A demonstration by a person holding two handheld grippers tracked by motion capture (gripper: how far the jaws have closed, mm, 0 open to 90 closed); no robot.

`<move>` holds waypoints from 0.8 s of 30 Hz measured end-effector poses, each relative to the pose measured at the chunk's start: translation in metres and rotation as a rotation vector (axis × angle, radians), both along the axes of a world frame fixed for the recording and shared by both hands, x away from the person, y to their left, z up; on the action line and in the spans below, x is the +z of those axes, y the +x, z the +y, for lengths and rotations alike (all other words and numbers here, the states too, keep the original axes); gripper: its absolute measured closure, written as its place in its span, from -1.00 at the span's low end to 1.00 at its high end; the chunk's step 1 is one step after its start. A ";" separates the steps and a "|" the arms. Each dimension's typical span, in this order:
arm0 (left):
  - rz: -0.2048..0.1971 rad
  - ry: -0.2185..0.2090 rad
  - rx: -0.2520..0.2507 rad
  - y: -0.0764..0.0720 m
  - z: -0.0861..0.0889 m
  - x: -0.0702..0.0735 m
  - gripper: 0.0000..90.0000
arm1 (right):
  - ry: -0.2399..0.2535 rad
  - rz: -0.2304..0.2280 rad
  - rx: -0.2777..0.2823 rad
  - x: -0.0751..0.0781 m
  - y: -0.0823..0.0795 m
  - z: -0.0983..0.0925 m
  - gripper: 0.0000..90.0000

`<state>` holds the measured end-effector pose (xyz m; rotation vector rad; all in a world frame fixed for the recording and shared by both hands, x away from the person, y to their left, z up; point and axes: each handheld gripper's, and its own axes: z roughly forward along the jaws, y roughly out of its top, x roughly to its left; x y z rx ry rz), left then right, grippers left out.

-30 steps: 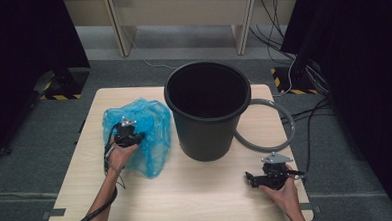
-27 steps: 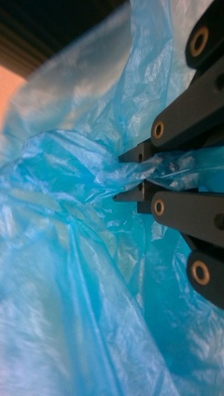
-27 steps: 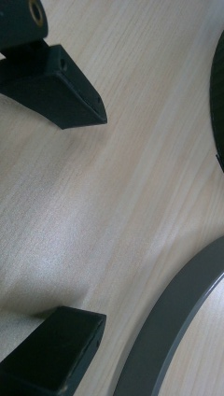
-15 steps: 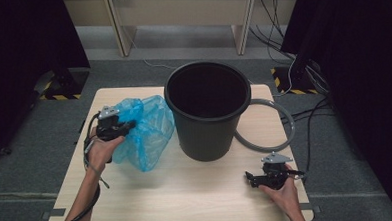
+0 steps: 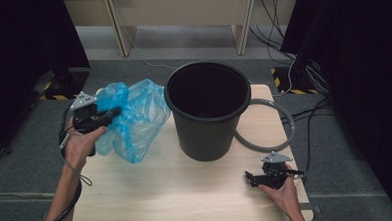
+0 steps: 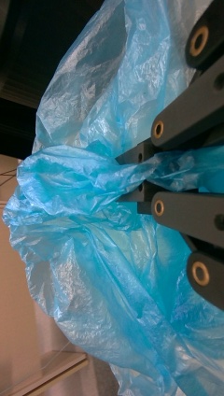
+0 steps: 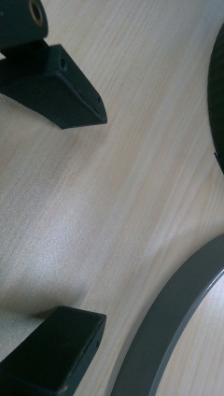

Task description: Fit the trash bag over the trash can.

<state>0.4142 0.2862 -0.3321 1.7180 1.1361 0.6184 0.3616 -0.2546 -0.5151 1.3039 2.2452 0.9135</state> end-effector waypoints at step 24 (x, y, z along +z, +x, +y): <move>-0.161 -0.014 -0.027 -0.018 -0.003 0.113 0.92 | 0.004 0.001 -0.002 0.000 0.001 0.001 -0.86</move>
